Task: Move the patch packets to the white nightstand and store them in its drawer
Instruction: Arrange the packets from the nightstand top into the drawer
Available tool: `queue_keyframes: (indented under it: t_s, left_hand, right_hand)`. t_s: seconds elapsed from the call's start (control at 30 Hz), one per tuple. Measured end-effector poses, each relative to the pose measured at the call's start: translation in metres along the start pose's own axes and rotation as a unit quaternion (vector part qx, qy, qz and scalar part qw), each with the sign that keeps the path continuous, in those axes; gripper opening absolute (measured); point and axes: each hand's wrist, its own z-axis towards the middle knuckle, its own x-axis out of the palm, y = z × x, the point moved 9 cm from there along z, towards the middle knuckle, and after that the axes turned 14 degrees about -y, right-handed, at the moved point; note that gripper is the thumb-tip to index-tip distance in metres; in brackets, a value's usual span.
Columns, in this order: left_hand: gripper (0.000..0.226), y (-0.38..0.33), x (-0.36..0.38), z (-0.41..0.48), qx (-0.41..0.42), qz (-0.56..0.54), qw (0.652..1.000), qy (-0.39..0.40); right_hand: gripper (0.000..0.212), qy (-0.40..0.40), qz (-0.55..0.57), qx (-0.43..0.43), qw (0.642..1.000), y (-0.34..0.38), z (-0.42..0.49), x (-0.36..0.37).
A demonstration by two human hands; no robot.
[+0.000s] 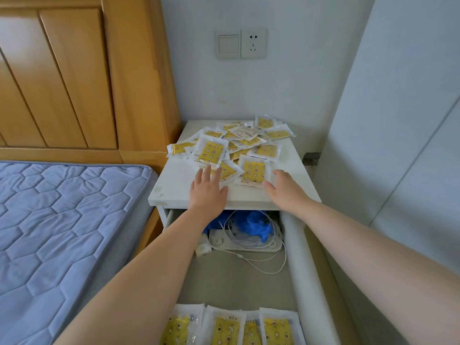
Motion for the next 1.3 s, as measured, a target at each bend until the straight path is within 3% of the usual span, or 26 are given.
queue_keyframes:
  t_s: [0.13, 0.43, 0.6, 0.7, 0.8, 0.93, 1.13, 1.3]
  left_hand:
    - [0.064, 0.010, 0.010, 0.014, -0.017, 0.030, 0.999, 0.030]
    - [0.076, 0.011, 0.021, 0.035, -0.002, 0.038, 0.998, 0.040]
    - [0.063, 0.011, -0.003, 0.033, 0.003, -0.052, 0.995, -0.080]
    - [0.076, 0.013, -0.012, 0.030, -0.013, -0.069, 0.989, -0.131]
    - [0.088, 0.011, 0.005, 0.033, -0.010, 0.002, 0.999, -0.043]
    - [0.072, 0.006, 0.022, 0.033, 0.044, 0.082, 0.995, 0.041]
    - [0.057, 0.005, 0.024, 0.034, 0.057, 0.082, 0.994, 0.043]
    - [0.052, 0.004, 0.022, 0.034, 0.065, 0.060, 0.996, 0.023]
  right_hand:
    - [0.067, -0.003, 0.003, 0.057, 0.998, -0.009, 0.019, 0.014]
    - [0.079, 0.009, -0.045, 0.008, 0.999, -0.009, 0.030, 0.025]
    - [0.078, 0.013, -0.032, 0.001, 0.999, -0.010, 0.031, 0.024]
    - [0.079, 0.016, -0.029, 0.001, 0.999, -0.012, 0.032, 0.026]
    - [0.079, 0.009, -0.026, 0.003, 1.000, -0.012, 0.033, 0.025]
    - [0.077, -0.006, 0.005, 0.032, 0.999, -0.017, 0.034, 0.026]
    - [0.060, -0.061, 0.094, 0.058, 0.992, -0.022, 0.053, 0.008]
    - [0.049, -0.115, 0.018, 0.032, 0.993, -0.032, 0.081, 0.007]
